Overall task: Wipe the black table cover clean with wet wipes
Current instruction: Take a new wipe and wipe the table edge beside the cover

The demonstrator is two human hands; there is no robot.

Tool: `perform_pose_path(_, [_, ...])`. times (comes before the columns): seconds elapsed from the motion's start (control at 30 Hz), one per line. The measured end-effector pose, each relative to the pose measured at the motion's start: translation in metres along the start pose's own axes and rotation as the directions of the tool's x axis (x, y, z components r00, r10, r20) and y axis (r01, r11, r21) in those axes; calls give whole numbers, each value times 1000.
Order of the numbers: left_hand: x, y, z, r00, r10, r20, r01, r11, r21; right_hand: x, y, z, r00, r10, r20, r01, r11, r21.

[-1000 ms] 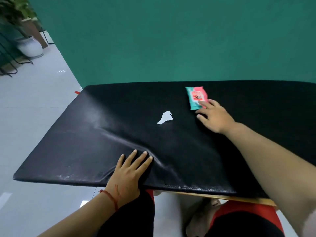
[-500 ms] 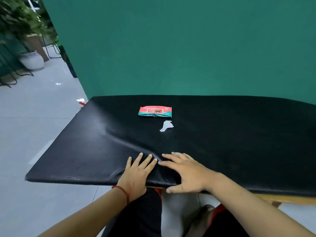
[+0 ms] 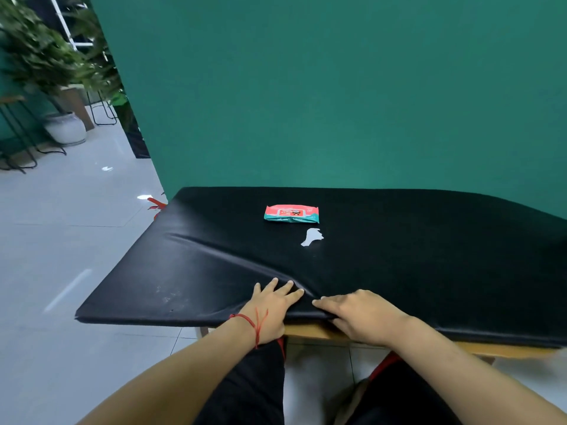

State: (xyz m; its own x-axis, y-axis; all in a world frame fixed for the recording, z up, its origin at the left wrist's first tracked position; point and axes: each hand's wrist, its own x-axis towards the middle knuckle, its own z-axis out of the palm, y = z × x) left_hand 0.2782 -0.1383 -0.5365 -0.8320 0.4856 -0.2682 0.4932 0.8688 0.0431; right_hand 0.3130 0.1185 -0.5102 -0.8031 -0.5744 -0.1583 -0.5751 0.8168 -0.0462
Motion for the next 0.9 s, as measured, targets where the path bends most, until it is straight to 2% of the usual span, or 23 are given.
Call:
perform_pose_path(0.43, [53,127,-11,992,127,-20,-127,992,4,-102,83,-16,986,166,-9,-165,984,73])
perform_pose_path(0.6, [71,140,-4,986,163,-20,-163,987,16,-109,104,-13,976,215,32,-217,973,74])
perform_pose_path(0.73, [66,121,2,965,262,28,-257,959,-117,-97,111,-27,960,259,105,-271,954,125])
perform_pose_path(0.8, [66,104,-6,946,324,24,-313,928,-202,-79,118,-37,940,338,50,-340,913,226])
perform_pose_path(0.83, [66,94,-13,942,336,-10,-329,915,-235,-69,120,-41,923,384,-23,-368,898,242])
perform_pose_path(0.9, [83,67,-22,943,302,-140,-333,876,-349,-34,135,-37,849,499,-177,-438,849,294])
